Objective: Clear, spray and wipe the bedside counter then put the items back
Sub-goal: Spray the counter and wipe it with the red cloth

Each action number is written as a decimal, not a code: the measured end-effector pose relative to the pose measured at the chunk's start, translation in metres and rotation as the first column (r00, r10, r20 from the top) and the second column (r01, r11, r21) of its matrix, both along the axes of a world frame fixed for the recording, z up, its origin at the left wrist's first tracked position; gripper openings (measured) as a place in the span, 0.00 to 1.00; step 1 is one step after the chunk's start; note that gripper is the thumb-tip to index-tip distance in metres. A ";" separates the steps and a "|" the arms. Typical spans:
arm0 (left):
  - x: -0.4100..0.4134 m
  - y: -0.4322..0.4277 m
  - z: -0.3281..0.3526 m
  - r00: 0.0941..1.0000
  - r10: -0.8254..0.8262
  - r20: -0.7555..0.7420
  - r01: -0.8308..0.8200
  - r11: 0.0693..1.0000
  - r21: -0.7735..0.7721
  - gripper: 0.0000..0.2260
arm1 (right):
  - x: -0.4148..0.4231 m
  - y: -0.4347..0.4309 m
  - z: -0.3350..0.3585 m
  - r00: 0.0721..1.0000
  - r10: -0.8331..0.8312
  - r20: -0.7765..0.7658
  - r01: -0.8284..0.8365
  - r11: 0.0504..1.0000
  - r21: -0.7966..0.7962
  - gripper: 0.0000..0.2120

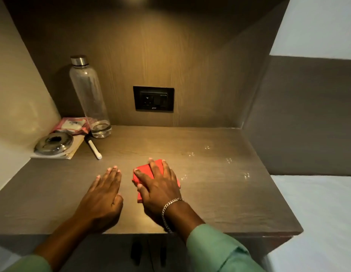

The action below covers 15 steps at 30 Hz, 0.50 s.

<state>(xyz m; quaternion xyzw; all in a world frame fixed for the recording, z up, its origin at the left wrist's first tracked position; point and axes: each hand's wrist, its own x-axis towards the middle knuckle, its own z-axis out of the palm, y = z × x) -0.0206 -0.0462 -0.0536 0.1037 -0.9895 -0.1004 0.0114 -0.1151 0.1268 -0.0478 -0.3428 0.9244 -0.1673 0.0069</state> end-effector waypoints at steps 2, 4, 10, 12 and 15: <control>-0.004 0.003 0.001 1.000 0.011 -0.008 -0.011 1.000 0.001 0.32 | -0.027 -0.004 -0.002 1.000 -0.020 -0.023 0.020 1.000 -0.016 0.23; -0.013 0.002 0.002 1.000 0.010 -0.019 -0.010 1.000 0.010 0.35 | -0.064 0.006 -0.001 0.991 -0.126 -0.033 0.126 0.992 -0.004 0.23; -0.050 -0.007 -0.003 0.996 -0.070 -0.058 0.071 0.997 0.014 0.39 | -0.181 0.101 0.005 0.909 -0.415 -0.037 0.416 0.900 0.128 0.24; -0.063 -0.010 -0.004 0.992 -0.112 -0.055 0.112 0.994 -0.001 0.38 | -0.204 0.128 0.009 0.875 -0.484 0.004 0.478 0.866 0.149 0.23; -0.086 -0.013 -0.004 0.985 -0.163 -0.062 0.163 0.987 -0.006 0.37 | -0.204 0.132 0.015 0.854 -0.515 0.069 0.502 0.853 0.143 0.24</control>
